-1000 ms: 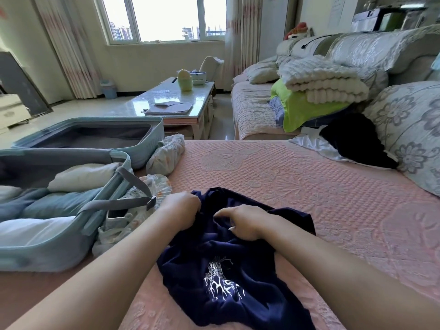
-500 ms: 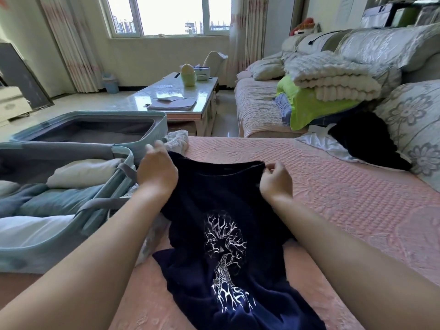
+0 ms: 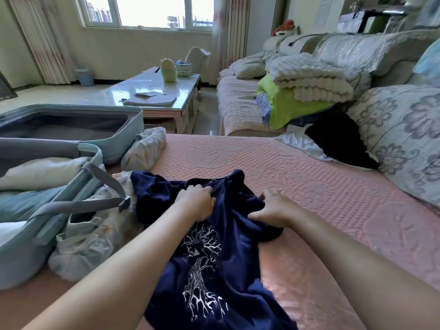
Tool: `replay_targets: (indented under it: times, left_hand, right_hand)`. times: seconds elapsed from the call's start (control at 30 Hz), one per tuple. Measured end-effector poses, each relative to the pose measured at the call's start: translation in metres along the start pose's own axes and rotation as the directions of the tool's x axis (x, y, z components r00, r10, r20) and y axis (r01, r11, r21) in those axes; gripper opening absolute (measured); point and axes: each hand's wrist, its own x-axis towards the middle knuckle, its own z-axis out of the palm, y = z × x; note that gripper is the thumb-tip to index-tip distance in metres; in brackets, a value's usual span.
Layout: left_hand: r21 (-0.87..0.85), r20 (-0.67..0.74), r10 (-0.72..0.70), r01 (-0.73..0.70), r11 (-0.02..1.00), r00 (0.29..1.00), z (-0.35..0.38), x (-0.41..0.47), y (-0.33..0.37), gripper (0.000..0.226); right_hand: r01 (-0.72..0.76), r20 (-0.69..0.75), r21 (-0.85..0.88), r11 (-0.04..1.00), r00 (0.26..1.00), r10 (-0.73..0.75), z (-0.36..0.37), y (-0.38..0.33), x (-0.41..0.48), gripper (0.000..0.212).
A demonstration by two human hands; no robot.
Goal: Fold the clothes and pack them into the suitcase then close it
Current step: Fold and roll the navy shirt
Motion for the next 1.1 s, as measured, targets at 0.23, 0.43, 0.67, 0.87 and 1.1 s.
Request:
replay_targets:
  times: [0.23, 0.43, 0.67, 0.87, 1.1]
  left_hand:
    - [-0.466, -0.041, 0.005, -0.024, 0.885, 0.999, -0.005, 0.035, 0.035, 0.054]
    - [-0.376, -0.042, -0.014, -0.002, 0.927, 0.999, 0.002, 0.063, 0.063, 0.035]
    - [-0.591, -0.322, -0.137, -0.086, 0.802, 0.937, -0.034, 0.088, 0.144, 0.023]
    - [-0.696, -0.383, -0.127, -0.196, 0.691, 0.915, -0.066, 0.121, 0.231, 0.024]
    - [-0.712, 0.047, 0.375, -0.232, 0.663, 0.926, -0.04, 0.142, 0.31, 0.076]
  right_hand:
    - [0.006, -0.055, 0.228, 0.974, 0.998, 0.007, -0.013, 0.031, -0.006, 0.025]
    - [-0.006, -0.142, 0.743, 0.669, 0.976, 0.166, -0.032, 0.059, 0.0, 0.019]
    - [-0.075, -0.001, 0.953, 0.294, 0.968, 0.251, -0.069, 0.12, -0.003, 0.012]
    - [-0.002, -0.136, 0.965, 0.263, 0.852, 0.506, -0.09, 0.183, 0.004, 0.014]
    - [-0.339, -0.324, 0.73, 0.594, 0.593, 0.737, -0.089, 0.24, 0.012, 0.052]
